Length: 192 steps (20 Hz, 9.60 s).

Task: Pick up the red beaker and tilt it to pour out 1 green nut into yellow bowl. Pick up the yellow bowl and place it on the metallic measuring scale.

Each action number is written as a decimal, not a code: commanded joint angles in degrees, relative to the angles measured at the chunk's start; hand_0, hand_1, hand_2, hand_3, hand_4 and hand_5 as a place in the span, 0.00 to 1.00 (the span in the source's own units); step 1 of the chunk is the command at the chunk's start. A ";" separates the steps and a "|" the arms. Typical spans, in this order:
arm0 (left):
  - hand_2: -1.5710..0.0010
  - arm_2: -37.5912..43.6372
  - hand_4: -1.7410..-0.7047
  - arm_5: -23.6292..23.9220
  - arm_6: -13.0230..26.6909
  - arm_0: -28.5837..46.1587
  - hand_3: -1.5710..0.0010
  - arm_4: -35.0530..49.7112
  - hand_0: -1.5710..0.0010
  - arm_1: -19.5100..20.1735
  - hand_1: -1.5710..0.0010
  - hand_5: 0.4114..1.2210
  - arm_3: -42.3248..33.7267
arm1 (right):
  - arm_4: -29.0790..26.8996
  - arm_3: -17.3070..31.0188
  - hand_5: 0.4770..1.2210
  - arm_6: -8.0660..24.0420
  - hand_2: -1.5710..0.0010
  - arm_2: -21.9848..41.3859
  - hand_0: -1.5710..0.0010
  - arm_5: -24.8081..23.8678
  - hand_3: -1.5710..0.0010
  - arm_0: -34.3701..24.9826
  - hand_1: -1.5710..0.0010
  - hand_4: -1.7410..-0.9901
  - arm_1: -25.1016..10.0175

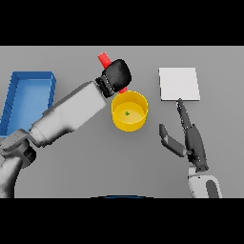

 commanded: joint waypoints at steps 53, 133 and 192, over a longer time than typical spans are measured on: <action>0.00 52.86 0.00 22.99 28.45 23.08 0.08 49.21 0.00 19.22 0.00 1.00 -8.09 | 4.87 2.39 0.23 0.94 1.00 0.75 1.00 -3.15 1.00 -1.87 1.00 0.96 -0.83; 1.00 49.32 0.95 21.13 28.13 43.24 1.00 49.95 1.00 18.84 1.00 0.36 -27.45 | 33.84 35.52 0.87 -1.27 0.28 31.04 0.24 35.42 0.45 -48.03 0.24 0.20 -15.64; 1.00 48.88 0.99 19.67 30.05 42.13 1.00 49.14 1.00 19.63 1.00 0.32 -27.51 | 31.28 58.30 0.81 -2.15 0.41 13.76 0.37 19.18 0.49 -54.85 0.44 0.15 -24.62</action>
